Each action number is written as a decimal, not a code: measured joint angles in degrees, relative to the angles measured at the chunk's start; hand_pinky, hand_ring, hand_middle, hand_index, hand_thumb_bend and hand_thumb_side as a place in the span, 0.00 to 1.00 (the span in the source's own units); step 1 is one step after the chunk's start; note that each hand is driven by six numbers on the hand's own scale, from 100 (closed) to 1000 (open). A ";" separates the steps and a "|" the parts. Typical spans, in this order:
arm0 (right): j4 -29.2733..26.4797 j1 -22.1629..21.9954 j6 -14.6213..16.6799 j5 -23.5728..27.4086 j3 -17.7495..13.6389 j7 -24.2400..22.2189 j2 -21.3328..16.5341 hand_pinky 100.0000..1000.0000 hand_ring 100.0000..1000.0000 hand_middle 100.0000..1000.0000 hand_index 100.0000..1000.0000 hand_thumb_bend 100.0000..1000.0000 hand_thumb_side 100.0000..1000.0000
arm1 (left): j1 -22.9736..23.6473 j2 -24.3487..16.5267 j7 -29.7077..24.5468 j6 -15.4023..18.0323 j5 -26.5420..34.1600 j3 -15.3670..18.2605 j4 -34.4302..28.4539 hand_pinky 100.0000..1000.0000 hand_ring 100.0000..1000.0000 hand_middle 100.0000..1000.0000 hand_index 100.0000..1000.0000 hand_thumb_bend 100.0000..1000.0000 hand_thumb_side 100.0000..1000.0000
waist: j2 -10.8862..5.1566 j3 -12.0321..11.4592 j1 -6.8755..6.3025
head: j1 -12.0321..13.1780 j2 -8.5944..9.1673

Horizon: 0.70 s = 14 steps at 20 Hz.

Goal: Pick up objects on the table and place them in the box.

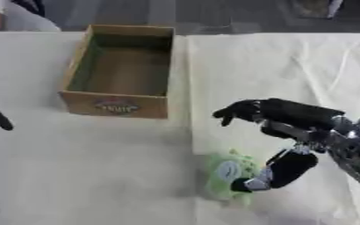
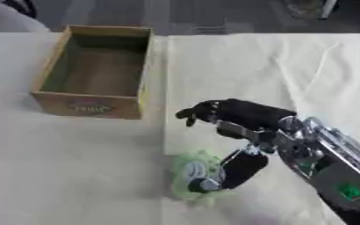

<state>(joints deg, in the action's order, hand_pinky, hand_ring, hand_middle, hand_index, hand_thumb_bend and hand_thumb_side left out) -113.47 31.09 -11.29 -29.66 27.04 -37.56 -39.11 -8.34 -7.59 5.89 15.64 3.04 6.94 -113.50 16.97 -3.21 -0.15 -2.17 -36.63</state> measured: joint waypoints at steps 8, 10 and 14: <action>0.00 -0.82 -1.06 -1.08 -1.95 -6.51 1.36 1.00 0.99 0.82 1.00 0.40 0.28 | 0.00 0.00 -0.04 -0.05 0.00 0.00 0.00 0.23 0.29 0.32 0.60 0.00 0.94 | 0.00 0.03 0.06 | 0.00 0.02; 0.03 -1.01 -1.23 -1.36 -2.57 -7.70 1.81 1.00 0.99 0.83 1.00 0.42 0.28 | -0.01 0.00 -0.03 -0.05 -0.03 0.02 0.00 0.23 0.29 0.32 0.60 0.00 0.94 | 0.18 0.39 0.10 | 0.09 0.15; 0.06 -5.03 -3.03 -3.25 -3.40 -9.26 3.41 1.00 0.99 0.85 1.00 0.47 0.28 | -0.10 0.00 0.05 -0.13 -0.10 0.03 0.00 0.23 0.29 0.32 0.60 0.00 0.94 | 0.38 0.37 0.19 | 0.20 0.52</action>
<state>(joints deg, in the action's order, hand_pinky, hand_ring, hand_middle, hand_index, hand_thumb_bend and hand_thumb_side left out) -113.41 26.06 -14.33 -32.91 23.65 -46.82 -35.71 -8.43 -7.59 5.94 15.52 2.95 6.97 -113.50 17.35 -2.84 0.04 -1.96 -36.11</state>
